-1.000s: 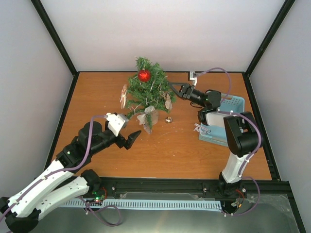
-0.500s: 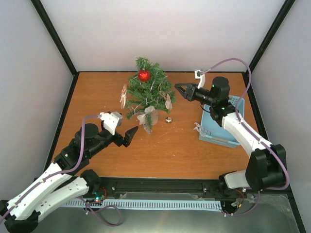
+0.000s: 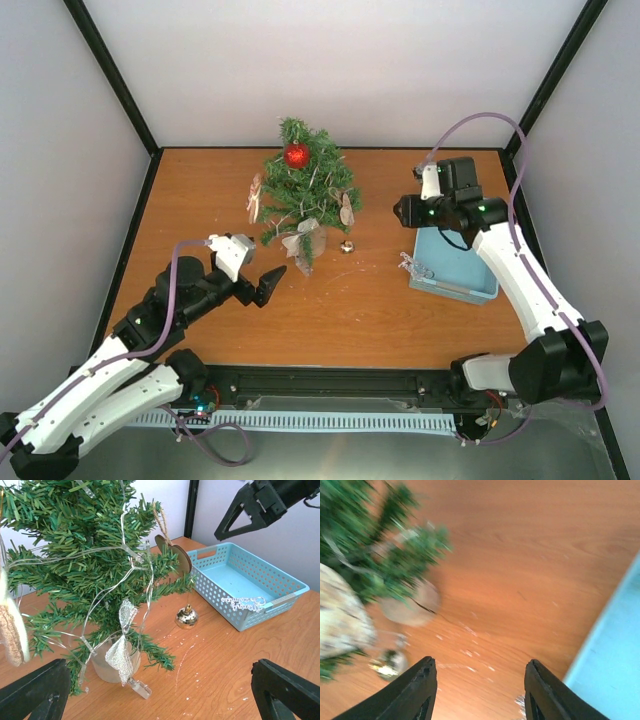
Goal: Decorate the small christmas tree
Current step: Pick up the decoration item from the storage box.
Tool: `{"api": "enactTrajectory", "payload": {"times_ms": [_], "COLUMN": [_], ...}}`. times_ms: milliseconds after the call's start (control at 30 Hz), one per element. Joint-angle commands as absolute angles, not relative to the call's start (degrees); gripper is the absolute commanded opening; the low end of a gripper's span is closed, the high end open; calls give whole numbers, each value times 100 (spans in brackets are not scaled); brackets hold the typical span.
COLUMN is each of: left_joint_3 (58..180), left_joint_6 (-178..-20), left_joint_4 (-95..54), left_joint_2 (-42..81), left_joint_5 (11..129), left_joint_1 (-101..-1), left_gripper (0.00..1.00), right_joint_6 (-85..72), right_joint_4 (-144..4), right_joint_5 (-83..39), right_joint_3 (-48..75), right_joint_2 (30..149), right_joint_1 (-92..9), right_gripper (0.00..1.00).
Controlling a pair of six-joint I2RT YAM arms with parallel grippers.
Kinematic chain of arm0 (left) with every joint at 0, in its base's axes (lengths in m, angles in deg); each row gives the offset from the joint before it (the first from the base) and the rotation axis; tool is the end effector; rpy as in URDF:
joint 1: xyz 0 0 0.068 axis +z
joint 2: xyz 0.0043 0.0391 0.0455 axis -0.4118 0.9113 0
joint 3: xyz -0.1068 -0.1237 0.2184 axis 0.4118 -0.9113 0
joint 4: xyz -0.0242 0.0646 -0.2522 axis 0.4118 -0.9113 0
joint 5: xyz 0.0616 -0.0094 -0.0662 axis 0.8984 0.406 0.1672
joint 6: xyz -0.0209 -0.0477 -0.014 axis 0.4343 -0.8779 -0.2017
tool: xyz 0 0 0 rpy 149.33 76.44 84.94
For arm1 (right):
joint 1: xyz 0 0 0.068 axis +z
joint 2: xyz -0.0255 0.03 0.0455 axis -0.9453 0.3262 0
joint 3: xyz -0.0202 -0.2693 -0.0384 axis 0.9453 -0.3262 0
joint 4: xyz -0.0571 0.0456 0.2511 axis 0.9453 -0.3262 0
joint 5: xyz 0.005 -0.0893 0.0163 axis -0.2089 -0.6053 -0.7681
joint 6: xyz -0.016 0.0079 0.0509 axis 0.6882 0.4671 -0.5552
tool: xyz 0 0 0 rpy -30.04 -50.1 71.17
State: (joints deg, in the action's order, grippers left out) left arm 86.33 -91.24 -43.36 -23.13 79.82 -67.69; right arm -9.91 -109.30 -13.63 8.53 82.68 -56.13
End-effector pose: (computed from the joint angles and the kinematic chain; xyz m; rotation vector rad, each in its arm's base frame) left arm 0.1028 -0.0956 0.3174 0.6049 1.7544 -0.5561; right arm 0.2639 0.0803 0.3385 -0.2423 2.3399 0.5460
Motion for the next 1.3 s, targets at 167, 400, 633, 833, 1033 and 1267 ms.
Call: {"api": "enactTrajectory", "payload": {"times_ms": [167,400,633,833,1033,1267], "left_joint_3": [8550,8521,8496,8490,8475,8468], "left_joint_6": [-8899,-8895,-8912,-8904,-8888,-8881], "left_joint_4": [-4144,-4060,-4057,-4043,-4042,-4028], "left_joint_2": [-2582,-2724,-2827,-2849,-2844,-2841], "left_joint_5": [7747,7575,7524,7573,7608,7600], "left_joint_1": [-6731,-6738,-6731,-6731,-6730,-6729], "left_gripper": [100,100,100,100,100,100], "right_joint_6": [158,1270,1991,2252,2298,2346], "right_joint_4": [-12950,-12998,-12569,-12525,-12537,-12474], "right_joint_5": [-3301,-3573,-3644,-4049,-4250,-4382], "right_joint_3": [1166,810,511,547,566,581], "right_joint_2": [8836,8986,9200,9497,9881,10141], "right_joint_1": [-4629,-4258,-4144,-4141,-4143,-4153], "right_gripper": [65,77,78,76,77,77]}}
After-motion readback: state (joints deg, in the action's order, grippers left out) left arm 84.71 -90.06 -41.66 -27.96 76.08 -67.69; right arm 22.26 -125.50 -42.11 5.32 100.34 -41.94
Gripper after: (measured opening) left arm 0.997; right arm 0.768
